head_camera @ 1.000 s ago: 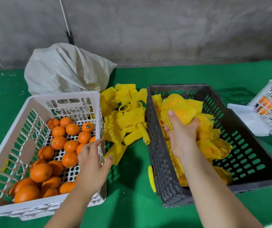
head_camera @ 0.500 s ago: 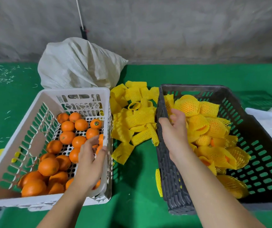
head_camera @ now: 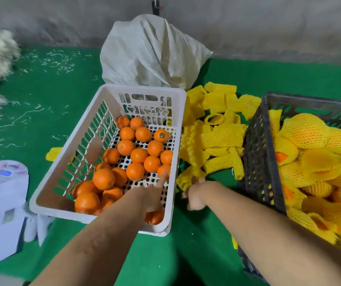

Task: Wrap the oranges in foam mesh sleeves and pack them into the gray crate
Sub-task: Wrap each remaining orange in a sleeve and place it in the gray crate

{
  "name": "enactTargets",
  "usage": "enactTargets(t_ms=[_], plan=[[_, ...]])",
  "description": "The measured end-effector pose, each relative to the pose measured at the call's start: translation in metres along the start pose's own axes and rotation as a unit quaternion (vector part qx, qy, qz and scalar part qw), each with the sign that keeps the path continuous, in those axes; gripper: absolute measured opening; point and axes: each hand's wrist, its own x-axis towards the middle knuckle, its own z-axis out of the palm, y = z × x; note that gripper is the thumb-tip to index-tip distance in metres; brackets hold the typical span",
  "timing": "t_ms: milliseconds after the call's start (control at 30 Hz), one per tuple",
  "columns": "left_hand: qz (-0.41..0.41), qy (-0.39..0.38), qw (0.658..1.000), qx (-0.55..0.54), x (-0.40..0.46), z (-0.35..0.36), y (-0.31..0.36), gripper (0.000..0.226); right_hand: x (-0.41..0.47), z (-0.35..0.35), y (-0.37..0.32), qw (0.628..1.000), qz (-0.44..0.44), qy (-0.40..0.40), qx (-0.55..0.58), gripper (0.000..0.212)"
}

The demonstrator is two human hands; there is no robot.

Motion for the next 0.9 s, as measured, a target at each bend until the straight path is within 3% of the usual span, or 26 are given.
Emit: enactTargets(t_ms=[100, 200, 333, 467, 533, 667, 767, 833, 900], plan=[[-0.011, -0.031, 0.999, 0.004, -0.005, 0.003, 0.005, 0.07, 0.023, 0.015, -0.007, 0.999, 0.021, -0.008, 0.033, 0.068], [-0.04, -0.015, 0.999, -0.027, -0.008, -0.002, 0.011, 0.067, 0.03, 0.025, 0.0, 0.997, 0.034, 0.005, 0.071, 0.067], [-0.066, 0.015, 0.997, -0.027, -0.003, -0.009, 0.009, 0.09, 0.02, 0.018, 0.006, 0.986, 0.043, 0.077, 0.144, 0.059], [-0.119, 0.008, 0.992, -0.036, 0.007, -0.012, 0.001, 0.097, -0.009, -0.026, 0.01, 0.909, 0.031, 0.27, 0.316, 0.02], [-0.108, 0.011, 0.994, -0.011, 0.004, -0.017, -0.002, 0.09, -0.032, -0.046, 0.02, 0.868, 0.011, 0.352, 0.349, 0.014], [-0.059, 0.154, 0.985, -0.042, -0.015, -0.03, -0.003, 0.055, -0.079, -0.048, 0.039, 0.818, -0.051, 0.42, 0.389, 0.013], [0.025, 0.287, 0.936, -0.204, -0.035, -0.04, 0.005, 0.054, -0.099, -0.031, 0.046, 0.751, -0.092, 0.444, 0.481, 0.008], [0.11, 0.345, 0.841, -0.402, -0.056, -0.041, 0.017, 0.034, -0.106, -0.016, 0.045, 0.675, -0.126, 0.43, 0.587, 0.035], [0.164, 0.354, 0.752, -0.532, -0.078, -0.037, 0.033, 0.03, -0.108, -0.004, 0.043, 0.607, -0.135, 0.428, 0.656, 0.053]])
